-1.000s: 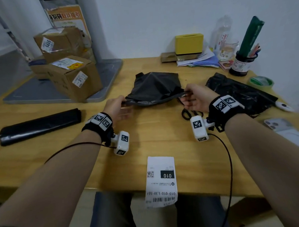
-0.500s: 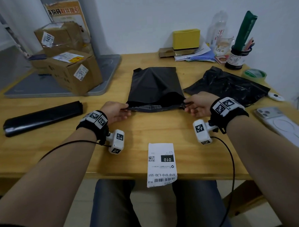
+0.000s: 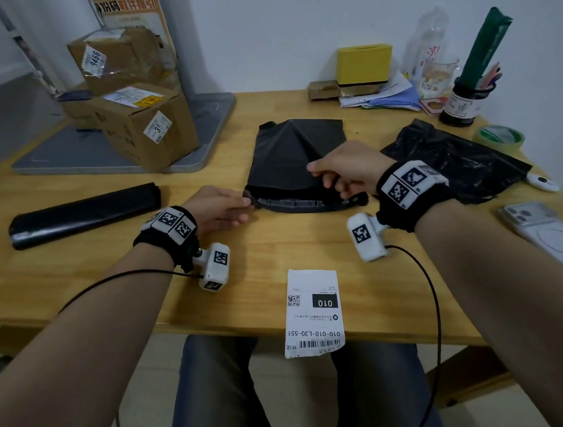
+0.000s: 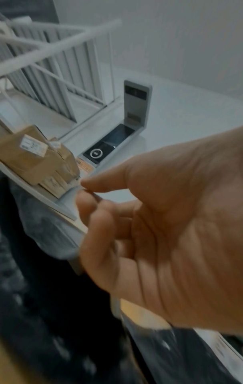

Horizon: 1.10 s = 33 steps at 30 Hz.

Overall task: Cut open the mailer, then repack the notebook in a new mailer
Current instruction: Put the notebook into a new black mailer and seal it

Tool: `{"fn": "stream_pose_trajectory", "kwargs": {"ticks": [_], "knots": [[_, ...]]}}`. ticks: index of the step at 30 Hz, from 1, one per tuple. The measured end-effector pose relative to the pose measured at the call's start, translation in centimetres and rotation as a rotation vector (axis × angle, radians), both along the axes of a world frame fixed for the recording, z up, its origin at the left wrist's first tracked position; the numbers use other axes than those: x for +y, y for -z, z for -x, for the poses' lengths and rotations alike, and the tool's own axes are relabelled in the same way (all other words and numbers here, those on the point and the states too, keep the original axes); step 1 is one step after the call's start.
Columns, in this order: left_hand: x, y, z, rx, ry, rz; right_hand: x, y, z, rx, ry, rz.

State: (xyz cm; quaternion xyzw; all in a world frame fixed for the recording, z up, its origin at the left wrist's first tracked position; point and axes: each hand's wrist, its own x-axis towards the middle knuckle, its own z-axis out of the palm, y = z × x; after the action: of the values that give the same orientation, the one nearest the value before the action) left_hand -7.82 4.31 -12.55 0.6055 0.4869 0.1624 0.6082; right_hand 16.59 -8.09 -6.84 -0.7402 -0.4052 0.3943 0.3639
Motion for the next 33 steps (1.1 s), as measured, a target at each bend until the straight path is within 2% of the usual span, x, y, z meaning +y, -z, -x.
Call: {"fn": "stream_pose_trajectory", "kwargs": {"ticks": [6,14,23,33], "knots": [[0.5,0.5,-0.2,-0.120,-0.011,-0.021,3.5,0.7,3.7,0.005,-0.229,0.026],[0.9,0.6,-0.7,-0.072,0.032,-0.049,6.6,2.2,5.6,-0.013,-0.320,0.042],[1.2,0.6,-1.6,-0.138,-0.001,-0.034,8.2,3.4,5.8,-0.101,-0.294,0.037],[1.5,0.5,-2.2,-0.030,0.038,-0.095,8.4,3.7,5.2,-0.084,-0.187,0.005]]}}
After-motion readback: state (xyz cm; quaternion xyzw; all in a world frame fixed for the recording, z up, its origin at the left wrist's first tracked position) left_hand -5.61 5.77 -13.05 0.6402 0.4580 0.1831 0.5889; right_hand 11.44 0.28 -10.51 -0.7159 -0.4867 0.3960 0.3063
